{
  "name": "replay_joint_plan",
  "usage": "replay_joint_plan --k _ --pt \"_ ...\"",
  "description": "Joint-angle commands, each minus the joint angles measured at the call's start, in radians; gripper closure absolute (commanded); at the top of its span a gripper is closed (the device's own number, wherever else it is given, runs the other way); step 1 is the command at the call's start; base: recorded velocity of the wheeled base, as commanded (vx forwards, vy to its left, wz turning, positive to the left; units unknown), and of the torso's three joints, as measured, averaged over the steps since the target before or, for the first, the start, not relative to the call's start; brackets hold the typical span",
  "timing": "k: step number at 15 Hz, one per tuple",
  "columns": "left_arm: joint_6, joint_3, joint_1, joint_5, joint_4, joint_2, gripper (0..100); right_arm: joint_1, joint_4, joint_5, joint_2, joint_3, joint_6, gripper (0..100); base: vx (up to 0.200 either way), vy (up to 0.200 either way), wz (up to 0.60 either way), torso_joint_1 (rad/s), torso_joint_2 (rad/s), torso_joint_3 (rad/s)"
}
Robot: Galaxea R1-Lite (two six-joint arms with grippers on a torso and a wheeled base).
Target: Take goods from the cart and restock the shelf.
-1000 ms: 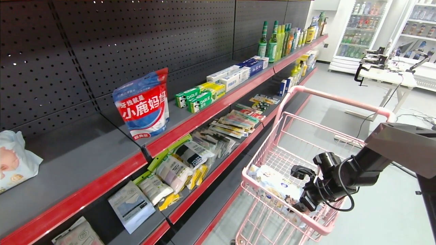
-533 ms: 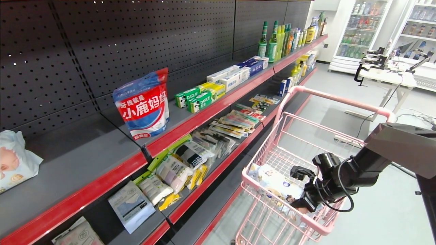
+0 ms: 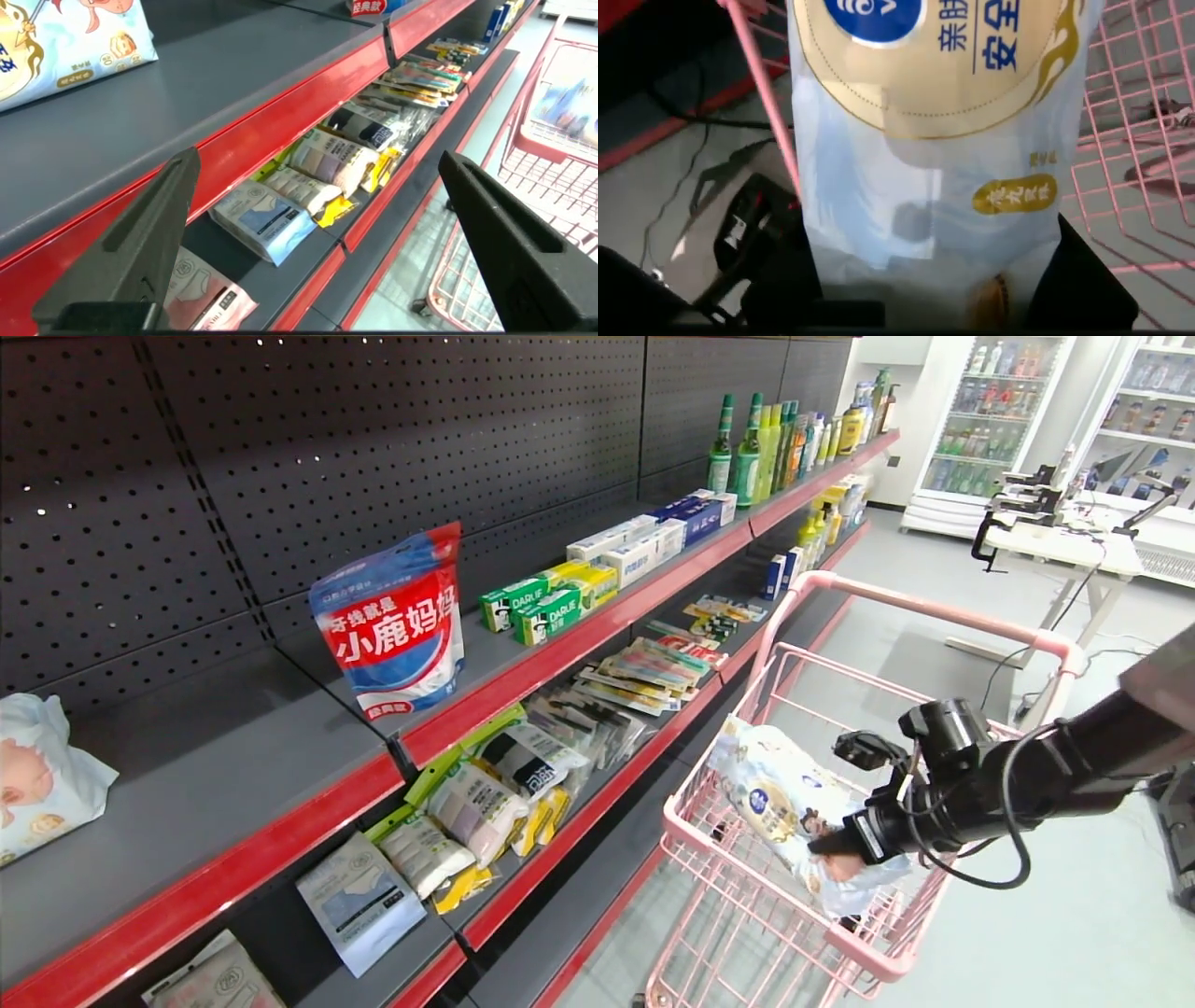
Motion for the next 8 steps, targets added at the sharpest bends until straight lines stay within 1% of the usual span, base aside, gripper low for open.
replay_joint_plan --k 1,3,5,8 --pt "-0.001 0.0 0.0 -0.001 0.0 0.001 0 0.045 0.006 -0.116 -0.344 0.127 0.221 100 0.0 0.0 0.0 0.0 0.0 0.0" --pt "0.0 0.0 0.0 -0.001 0.0 0.001 0 0.047 0.006 -0.168 -0.489 0.211 0.253 100 0.0 0.0 0.0 0.0 0.0 0.0" --pt "-0.001 0.0 0.0 -0.001 0.0 0.001 0 0.047 0.014 -0.196 -0.649 0.317 0.235 100 0.0 0.0 0.0 0.0 0.0 0.0" --pt "-0.001 0.0 0.0 -0.001 0.0 0.001 0 0.024 0.081 -0.249 -0.832 0.415 0.212 100 0.0 0.0 0.0 0.0 0.0 0.0"
